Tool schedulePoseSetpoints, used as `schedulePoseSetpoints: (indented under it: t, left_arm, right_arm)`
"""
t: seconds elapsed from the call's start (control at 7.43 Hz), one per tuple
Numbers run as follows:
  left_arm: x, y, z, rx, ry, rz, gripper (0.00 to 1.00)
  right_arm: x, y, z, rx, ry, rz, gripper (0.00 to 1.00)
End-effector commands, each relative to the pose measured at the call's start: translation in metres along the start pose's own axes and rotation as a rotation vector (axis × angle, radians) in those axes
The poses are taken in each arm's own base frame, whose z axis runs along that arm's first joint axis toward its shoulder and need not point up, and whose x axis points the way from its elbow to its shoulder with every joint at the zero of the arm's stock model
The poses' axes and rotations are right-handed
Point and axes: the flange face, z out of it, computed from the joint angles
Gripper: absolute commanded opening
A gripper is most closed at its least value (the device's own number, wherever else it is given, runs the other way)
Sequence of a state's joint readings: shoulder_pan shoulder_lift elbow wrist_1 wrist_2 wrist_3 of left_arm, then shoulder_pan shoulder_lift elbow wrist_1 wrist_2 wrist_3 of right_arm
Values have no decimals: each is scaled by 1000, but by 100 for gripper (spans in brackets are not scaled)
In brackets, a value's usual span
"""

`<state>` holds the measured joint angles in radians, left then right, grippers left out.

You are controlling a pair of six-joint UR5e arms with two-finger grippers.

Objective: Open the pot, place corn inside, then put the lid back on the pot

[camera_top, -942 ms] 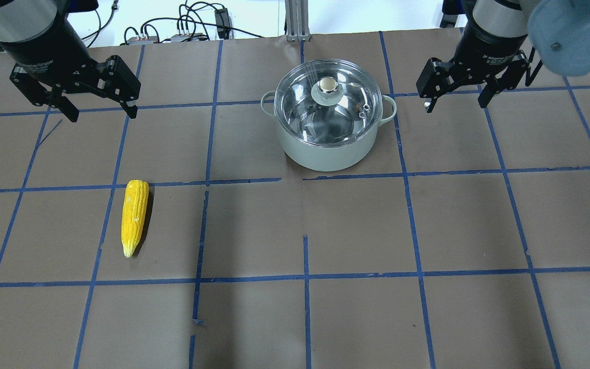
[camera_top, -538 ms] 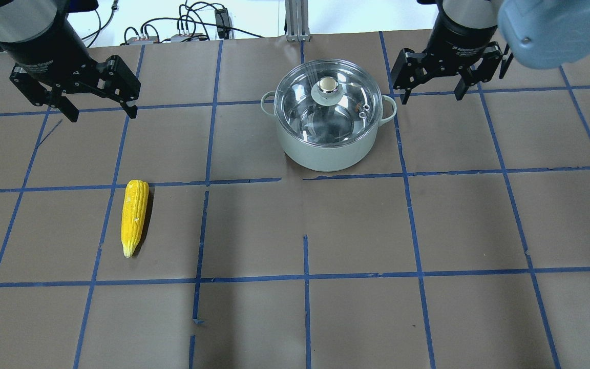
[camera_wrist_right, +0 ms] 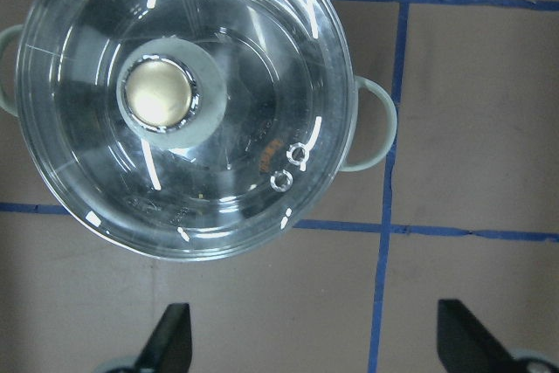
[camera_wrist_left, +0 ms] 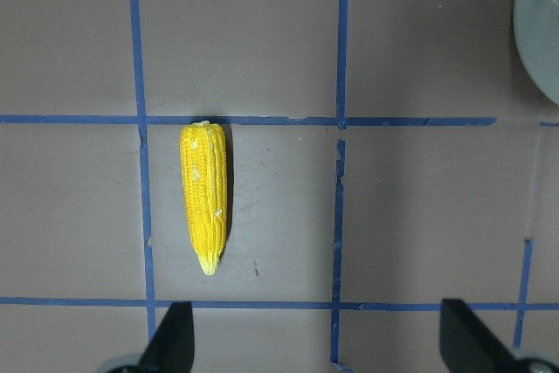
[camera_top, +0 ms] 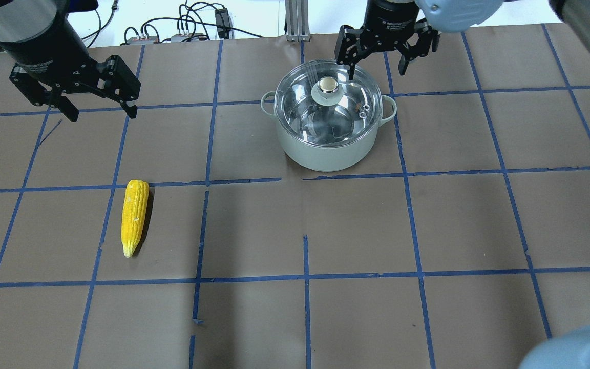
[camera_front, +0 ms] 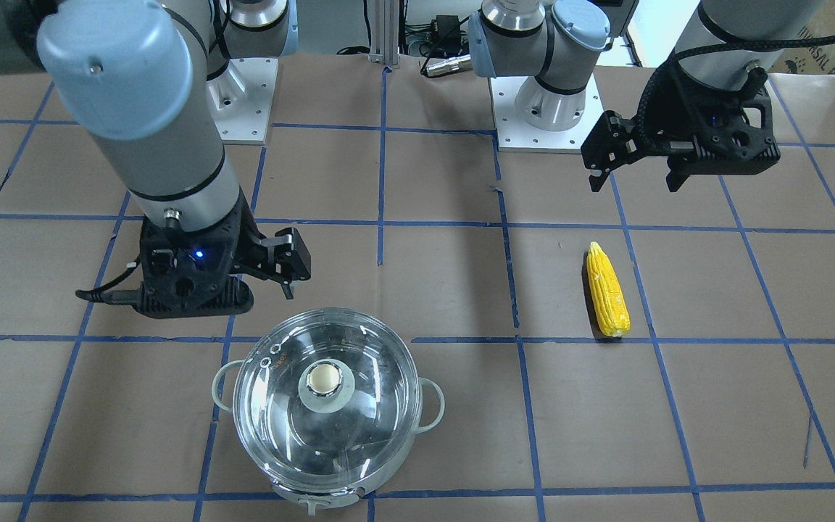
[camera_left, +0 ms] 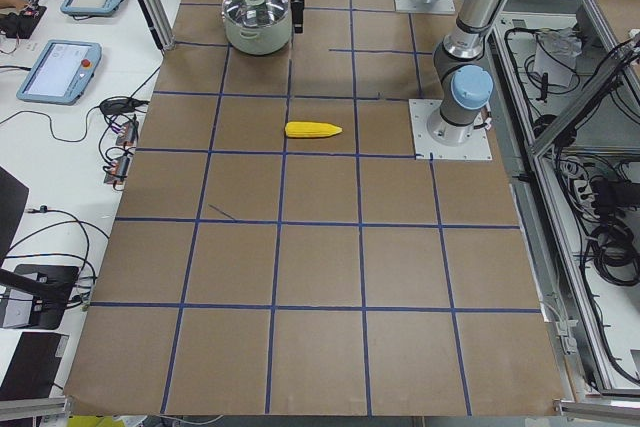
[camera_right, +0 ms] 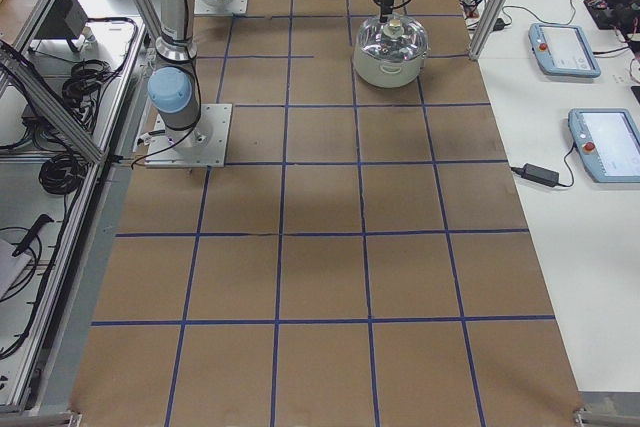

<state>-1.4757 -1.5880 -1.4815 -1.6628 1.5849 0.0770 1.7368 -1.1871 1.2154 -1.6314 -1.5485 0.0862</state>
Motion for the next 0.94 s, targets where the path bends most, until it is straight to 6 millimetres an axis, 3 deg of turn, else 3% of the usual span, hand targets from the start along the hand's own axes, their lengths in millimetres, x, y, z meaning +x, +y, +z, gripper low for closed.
schedulePoseSetpoints:
  t: [0.0, 0.27, 0.81]
  left_arm:
    - [0, 1, -2, 3, 0, 6, 100]
    - [0, 1, -1, 2, 0, 6, 100]
    - [0, 2, -2, 5, 0, 6, 100]
  right_arm:
    - [-34, -42, 34, -7, -1, -30, 97]
    - [-40, -64, 52, -11, -1, -32, 97]
    - [-54, -65, 82, -54, 3, -42, 95]
